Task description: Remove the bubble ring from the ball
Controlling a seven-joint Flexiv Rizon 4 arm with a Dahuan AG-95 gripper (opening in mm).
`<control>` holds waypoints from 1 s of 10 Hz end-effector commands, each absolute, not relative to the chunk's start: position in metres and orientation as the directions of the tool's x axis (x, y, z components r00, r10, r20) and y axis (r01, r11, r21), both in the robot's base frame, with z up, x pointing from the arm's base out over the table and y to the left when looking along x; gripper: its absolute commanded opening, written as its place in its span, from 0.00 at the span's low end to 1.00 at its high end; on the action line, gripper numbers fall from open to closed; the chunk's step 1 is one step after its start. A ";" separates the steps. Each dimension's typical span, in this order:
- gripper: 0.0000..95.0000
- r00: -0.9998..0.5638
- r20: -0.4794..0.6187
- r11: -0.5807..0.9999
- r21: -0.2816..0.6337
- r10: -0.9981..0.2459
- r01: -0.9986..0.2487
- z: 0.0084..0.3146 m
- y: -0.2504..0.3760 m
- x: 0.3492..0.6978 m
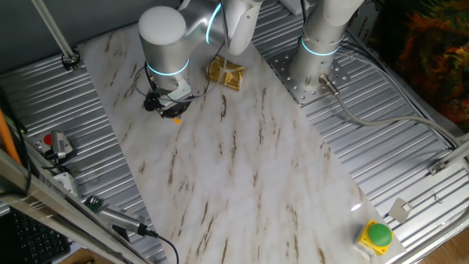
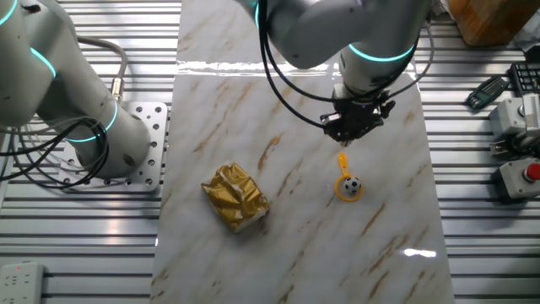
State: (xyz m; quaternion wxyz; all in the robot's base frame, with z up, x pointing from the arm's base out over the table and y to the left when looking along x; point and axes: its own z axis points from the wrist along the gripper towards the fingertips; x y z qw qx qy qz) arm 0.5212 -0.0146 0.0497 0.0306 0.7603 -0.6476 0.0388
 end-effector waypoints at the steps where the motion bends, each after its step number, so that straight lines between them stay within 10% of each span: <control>1: 0.00 0.152 0.100 -0.153 -0.007 -0.983 -0.988 0.043 -0.017 0.523; 10: 0.00 0.147 0.119 -0.149 -0.006 -0.982 -0.989 0.030 -0.025 0.524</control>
